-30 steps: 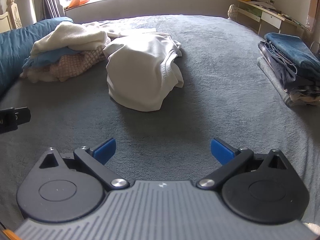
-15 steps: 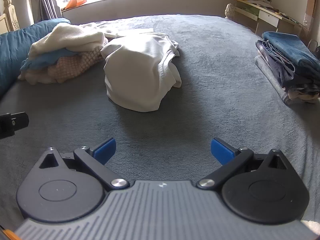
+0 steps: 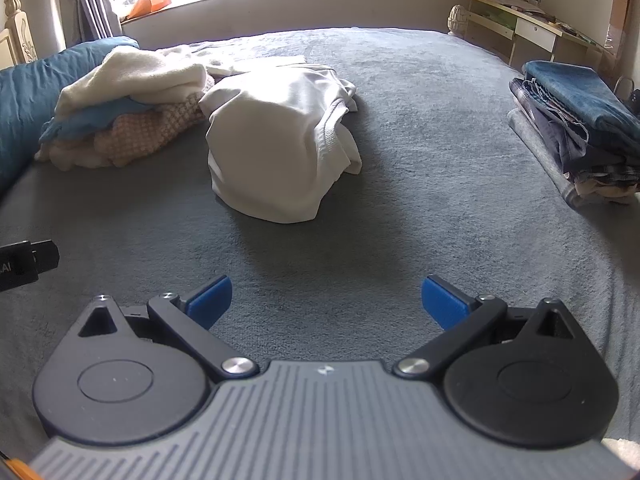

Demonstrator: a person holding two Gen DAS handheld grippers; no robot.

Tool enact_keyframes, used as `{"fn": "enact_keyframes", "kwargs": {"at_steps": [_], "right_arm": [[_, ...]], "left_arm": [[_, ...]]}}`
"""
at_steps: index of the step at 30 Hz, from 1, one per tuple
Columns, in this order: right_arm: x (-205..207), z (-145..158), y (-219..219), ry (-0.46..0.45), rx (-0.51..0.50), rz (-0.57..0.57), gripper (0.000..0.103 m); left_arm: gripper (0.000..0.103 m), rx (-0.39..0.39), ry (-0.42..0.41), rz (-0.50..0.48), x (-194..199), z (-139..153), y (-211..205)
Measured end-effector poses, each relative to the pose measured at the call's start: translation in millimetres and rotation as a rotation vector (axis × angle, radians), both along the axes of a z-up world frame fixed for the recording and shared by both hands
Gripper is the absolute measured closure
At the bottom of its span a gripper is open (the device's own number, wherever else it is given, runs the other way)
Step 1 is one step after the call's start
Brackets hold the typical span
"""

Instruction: Fold clothes

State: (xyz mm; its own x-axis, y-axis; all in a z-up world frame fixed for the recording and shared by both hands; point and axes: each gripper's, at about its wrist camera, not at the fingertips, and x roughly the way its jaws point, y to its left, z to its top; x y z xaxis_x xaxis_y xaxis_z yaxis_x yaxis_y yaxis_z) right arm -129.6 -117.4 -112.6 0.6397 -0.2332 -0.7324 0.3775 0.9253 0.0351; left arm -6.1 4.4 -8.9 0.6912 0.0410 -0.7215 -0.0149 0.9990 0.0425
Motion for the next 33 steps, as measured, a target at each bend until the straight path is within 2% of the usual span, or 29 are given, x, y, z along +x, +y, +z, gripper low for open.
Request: {"fn": "enact_keyframes", "kwargs": {"at_steps": [5,33], "right_arm": [[-0.3,-0.3,0.6,0.001,0.000,0.001,0.001],[1.0,-1.9,3.5,0.008,0.005,0.000,0.001]], "left_arm": [[0.000,0.023,-0.003,-0.022,-0.7,0.1,-5.1],[0.000,0.030,-0.004,-0.023,-1.8,0.3,-2.9]]}}
